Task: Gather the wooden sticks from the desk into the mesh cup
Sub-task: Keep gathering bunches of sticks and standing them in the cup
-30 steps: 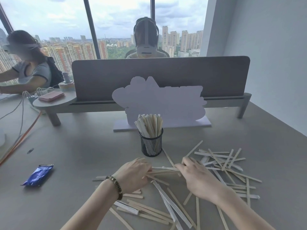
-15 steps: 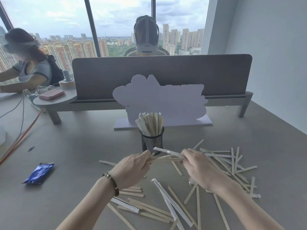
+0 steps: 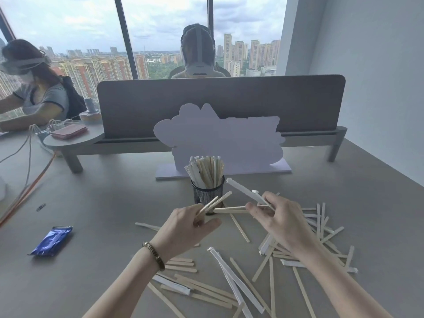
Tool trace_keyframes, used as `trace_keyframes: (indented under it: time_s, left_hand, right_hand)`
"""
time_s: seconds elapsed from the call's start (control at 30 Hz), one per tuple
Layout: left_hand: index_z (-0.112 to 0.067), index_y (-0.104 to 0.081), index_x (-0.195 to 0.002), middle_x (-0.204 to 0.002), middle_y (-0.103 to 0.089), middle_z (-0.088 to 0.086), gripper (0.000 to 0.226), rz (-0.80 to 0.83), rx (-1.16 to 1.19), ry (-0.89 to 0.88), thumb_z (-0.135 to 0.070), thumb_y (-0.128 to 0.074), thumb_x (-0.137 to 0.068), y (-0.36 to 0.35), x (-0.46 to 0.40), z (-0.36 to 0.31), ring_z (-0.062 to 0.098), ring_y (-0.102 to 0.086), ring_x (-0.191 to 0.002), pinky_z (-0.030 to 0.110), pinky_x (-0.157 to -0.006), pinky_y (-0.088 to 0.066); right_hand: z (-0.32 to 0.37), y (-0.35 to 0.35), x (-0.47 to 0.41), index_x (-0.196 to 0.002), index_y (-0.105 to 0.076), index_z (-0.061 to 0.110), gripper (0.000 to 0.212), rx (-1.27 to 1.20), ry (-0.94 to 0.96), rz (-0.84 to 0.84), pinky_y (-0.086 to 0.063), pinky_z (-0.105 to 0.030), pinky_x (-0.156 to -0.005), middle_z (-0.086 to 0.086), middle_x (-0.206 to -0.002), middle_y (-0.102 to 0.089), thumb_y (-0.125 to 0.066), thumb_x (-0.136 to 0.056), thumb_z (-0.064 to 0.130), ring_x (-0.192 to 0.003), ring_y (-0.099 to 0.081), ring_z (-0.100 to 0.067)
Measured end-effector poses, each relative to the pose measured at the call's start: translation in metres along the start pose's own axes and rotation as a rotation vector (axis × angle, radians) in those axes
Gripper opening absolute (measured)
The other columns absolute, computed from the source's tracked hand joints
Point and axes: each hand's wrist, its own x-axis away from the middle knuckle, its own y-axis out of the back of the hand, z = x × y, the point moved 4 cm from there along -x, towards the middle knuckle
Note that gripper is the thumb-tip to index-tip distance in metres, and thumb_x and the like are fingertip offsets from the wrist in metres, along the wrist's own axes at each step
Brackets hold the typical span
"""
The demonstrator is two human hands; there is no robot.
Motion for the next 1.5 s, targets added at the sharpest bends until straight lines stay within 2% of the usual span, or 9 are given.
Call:
trace_keyframes:
  time_s: [0.33,0.5,0.67,0.8,0.9,1.1,1.23,1.37,1.5]
  left_hand:
    - [-0.016,-0.024,-0.062,-0.053,-0.023,-0.010,0.056,-0.170,0.321,0.088,-0.059,-0.054,-0.084,0.018,-0.005,0.007,0.010,-0.022,-0.051,0.029,-0.049,-0.018]
    - [-0.013,-0.024,-0.062,-0.053,-0.025,-0.004,0.059,-0.203,0.493,0.110,-0.056,-0.059,-0.080,0.018,-0.004,0.007,0.017,-0.022,-0.053,0.033,-0.053,-0.020]
    - [-0.008,-0.022,-0.061,-0.056,-0.023,0.007,0.063,-0.278,0.573,0.133,-0.051,-0.062,-0.084,0.018,-0.004,0.008,0.020,-0.021,-0.053,0.041,-0.047,-0.019]
    - [0.000,-0.023,-0.063,-0.053,-0.022,0.005,0.062,-0.339,0.701,0.163,-0.039,-0.062,-0.091,0.016,-0.003,0.009,0.014,-0.019,-0.044,0.022,-0.044,-0.018]
    - [0.005,-0.024,-0.062,-0.048,-0.026,0.005,0.059,-0.376,0.738,0.165,-0.027,-0.058,-0.098,0.013,-0.002,0.008,0.013,-0.021,-0.035,0.018,-0.040,-0.022]
    - [0.006,-0.023,-0.057,-0.046,-0.027,0.007,0.062,-0.397,0.777,0.133,-0.024,-0.056,-0.099,0.006,0.002,0.000,0.012,-0.021,-0.040,0.022,-0.041,-0.017]
    - [0.003,-0.022,-0.055,-0.044,-0.025,0.003,0.062,-0.370,0.795,0.094,-0.025,-0.057,-0.098,0.001,0.004,-0.007,0.012,-0.019,-0.039,0.020,-0.041,-0.019]
    - [0.000,-0.021,-0.055,-0.045,-0.022,0.003,0.059,-0.386,0.861,0.074,-0.027,-0.056,-0.094,0.004,0.004,-0.012,0.012,-0.017,-0.042,0.023,-0.043,-0.013]
    - [-0.011,-0.025,-0.053,-0.042,-0.025,-0.002,0.052,-0.389,0.909,0.071,-0.025,-0.056,-0.093,0.002,0.003,-0.016,0.012,-0.017,-0.040,0.019,-0.043,-0.017]
  right_hand:
    - [-0.004,0.018,-0.005,-0.066,-0.068,0.019,0.025,-0.285,-0.108,-0.132,-0.037,-0.017,-0.047,0.005,-0.053,-0.064,-0.087,-0.072,0.033,-0.046,-0.049,-0.007]
    - [-0.008,0.014,-0.004,-0.081,-0.066,0.023,0.023,-0.316,-0.147,-0.124,-0.037,-0.014,-0.049,0.012,-0.050,-0.045,-0.087,-0.073,0.021,-0.044,-0.039,-0.005]
    - [-0.014,0.006,-0.004,-0.074,-0.070,0.017,0.015,-0.415,-0.210,-0.097,-0.044,-0.032,-0.060,0.012,-0.051,-0.045,-0.078,-0.079,0.006,-0.051,-0.044,-0.010]
    - [-0.017,0.003,-0.003,-0.071,-0.072,0.017,0.014,-0.394,-0.199,-0.103,-0.041,-0.020,-0.053,0.011,-0.055,-0.056,-0.077,-0.082,0.009,-0.052,-0.048,-0.005]
    - [-0.017,0.000,-0.003,-0.073,-0.064,0.014,0.016,-0.411,-0.183,-0.115,-0.037,-0.018,-0.050,0.012,-0.054,-0.049,-0.074,-0.085,0.013,-0.050,-0.042,-0.006]
    - [-0.010,-0.005,0.000,-0.064,-0.026,0.008,0.057,-0.503,-0.148,-0.033,-0.020,-0.031,-0.049,-0.001,-0.054,-0.024,-0.059,-0.098,0.040,-0.049,-0.021,-0.016]
    - [-0.005,-0.002,0.002,-0.062,-0.020,0.012,0.062,-0.607,-0.145,-0.072,-0.012,-0.028,-0.046,-0.001,-0.054,-0.019,-0.054,-0.096,0.052,-0.047,-0.014,-0.014]
    - [0.011,0.011,0.003,-0.060,-0.020,0.018,0.052,-0.884,-0.118,-0.157,-0.015,-0.018,-0.040,0.007,-0.047,-0.021,-0.054,-0.092,0.042,-0.041,-0.015,-0.009]
    - [0.011,0.011,0.002,-0.058,-0.022,0.015,0.056,-0.883,-0.074,-0.196,-0.018,-0.018,-0.041,0.004,-0.044,-0.023,-0.059,-0.095,0.033,-0.041,-0.015,-0.013]
